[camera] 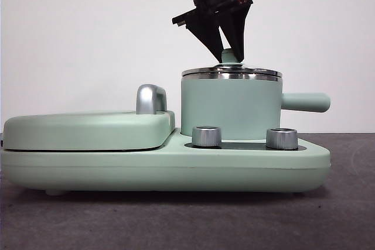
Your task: Put the buns in a small steamer
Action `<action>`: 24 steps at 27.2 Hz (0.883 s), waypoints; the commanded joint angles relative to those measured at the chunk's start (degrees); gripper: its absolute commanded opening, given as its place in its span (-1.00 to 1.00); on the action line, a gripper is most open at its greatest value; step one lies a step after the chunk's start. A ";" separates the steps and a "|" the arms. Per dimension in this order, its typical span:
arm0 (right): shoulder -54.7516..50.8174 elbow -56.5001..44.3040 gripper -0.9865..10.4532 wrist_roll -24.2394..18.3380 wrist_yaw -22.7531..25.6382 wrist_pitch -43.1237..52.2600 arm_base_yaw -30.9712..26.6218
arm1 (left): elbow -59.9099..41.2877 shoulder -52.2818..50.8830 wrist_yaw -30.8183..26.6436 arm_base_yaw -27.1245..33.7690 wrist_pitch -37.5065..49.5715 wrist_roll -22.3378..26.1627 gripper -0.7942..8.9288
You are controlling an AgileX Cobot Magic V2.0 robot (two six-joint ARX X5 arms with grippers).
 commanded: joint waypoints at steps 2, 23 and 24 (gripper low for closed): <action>-0.11 0.37 -0.02 0.39 0.07 0.70 0.55 | 1.92 1.68 0.13 -1.03 0.31 0.72 -0.80; -0.11 0.35 -0.02 0.42 -0.22 0.96 0.55 | -2.43 -17.59 1.33 -0.94 -9.79 -7.41 0.32; -0.11 0.35 -0.02 0.44 -0.81 0.94 0.55 | -5.60 -20.63 1.33 -1.03 -9.79 -6.84 0.32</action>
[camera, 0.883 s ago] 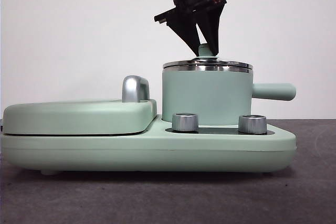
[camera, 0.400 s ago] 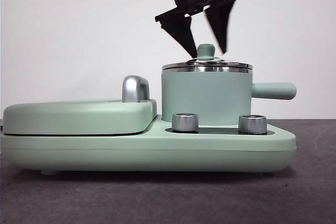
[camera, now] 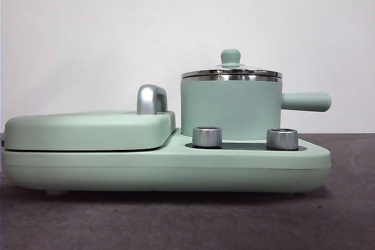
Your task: Put the buns in a small steamer
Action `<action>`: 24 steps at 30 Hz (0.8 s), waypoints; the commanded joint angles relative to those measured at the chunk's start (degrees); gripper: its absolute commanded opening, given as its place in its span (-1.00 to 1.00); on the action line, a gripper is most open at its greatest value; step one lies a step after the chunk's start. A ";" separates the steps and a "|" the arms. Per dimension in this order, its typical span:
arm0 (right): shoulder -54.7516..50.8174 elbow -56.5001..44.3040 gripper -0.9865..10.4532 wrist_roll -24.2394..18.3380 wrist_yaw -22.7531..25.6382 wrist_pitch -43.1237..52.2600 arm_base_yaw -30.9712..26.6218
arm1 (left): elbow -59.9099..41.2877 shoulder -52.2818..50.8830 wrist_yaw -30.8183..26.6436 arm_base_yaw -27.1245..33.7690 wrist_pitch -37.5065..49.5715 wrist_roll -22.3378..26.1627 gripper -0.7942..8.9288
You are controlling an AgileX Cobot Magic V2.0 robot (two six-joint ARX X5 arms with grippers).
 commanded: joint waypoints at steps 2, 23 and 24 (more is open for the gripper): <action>-0.11 0.35 -0.02 0.39 -2.78 0.81 0.55 | -11.87 -9.38 0.26 -0.68 -2.82 1.14 0.32; -0.04 0.35 -0.02 -3.13 -11.06 4.26 0.55 | -91.93 -87.43 -3.41 0.04 27.02 -13.86 0.29; -0.04 0.35 -0.02 -3.13 -11.02 4.26 0.55 | -93.13 -90.44 -4.42 0.04 27.85 -14.43 0.28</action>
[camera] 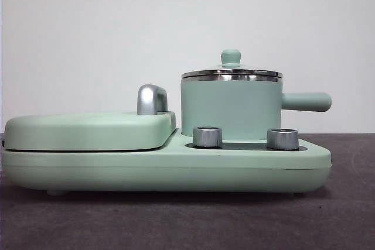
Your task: Put the buns in a small steamer
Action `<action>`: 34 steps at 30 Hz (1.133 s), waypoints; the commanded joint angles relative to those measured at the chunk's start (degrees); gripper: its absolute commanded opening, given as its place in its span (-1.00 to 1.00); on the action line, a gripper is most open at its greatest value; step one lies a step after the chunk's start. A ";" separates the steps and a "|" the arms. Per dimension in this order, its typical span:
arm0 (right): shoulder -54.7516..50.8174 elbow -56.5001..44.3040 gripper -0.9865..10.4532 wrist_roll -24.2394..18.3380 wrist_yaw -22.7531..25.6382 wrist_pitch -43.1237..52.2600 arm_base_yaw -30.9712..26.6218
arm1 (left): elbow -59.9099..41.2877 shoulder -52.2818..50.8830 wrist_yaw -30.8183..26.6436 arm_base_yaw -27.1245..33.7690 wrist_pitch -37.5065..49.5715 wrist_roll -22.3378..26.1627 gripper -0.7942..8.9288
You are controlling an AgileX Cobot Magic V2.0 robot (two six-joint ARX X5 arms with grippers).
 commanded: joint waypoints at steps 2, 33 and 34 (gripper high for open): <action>-0.04 0.37 -0.02 -0.59 0.04 0.57 0.48 | -3.69 -12.33 -3.80 -0.46 3.34 -4.44 0.06; -0.04 0.59 -0.79 -1.38 1.40 0.55 0.44 | -4.17 -22.45 -3.80 0.04 -0.02 -3.89 -0.80; -0.04 0.59 -0.79 -1.38 1.38 0.55 0.44 | -4.37 -22.93 -3.82 0.85 -0.04 -3.89 -0.80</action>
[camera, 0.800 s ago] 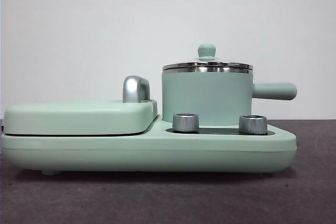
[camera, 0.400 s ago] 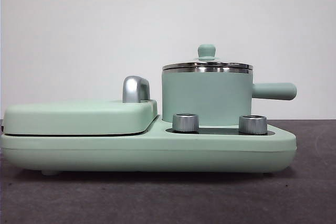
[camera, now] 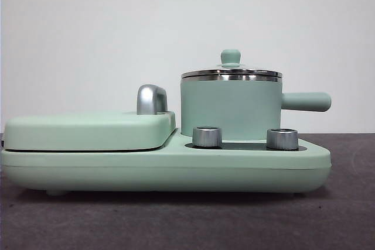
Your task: Put the buns in a small steamer
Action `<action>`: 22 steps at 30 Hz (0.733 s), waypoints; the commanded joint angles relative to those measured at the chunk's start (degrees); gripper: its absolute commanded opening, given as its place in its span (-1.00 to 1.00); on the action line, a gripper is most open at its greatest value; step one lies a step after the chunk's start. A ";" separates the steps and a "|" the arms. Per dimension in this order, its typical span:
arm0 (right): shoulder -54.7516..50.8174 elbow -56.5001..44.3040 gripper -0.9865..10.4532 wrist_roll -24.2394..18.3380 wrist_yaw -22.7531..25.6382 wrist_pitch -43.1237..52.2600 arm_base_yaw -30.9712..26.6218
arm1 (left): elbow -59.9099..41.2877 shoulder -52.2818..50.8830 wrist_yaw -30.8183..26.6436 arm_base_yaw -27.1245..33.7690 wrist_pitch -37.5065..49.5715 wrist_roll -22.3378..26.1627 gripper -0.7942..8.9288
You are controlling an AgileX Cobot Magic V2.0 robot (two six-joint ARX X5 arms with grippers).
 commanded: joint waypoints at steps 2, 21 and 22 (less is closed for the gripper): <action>-0.04 0.59 -0.79 -0.59 0.09 0.57 0.44 | -0.63 -0.87 -0.13 3.08 0.98 0.37 -0.80; -0.04 0.59 -0.79 -0.59 0.11 0.57 0.44 | -43.15 -6.84 -0.33 37.51 49.88 14.91 -0.80; -0.04 0.59 -0.79 -0.59 0.11 0.57 0.44 | -44.28 -6.84 -0.33 38.40 49.75 14.95 -0.80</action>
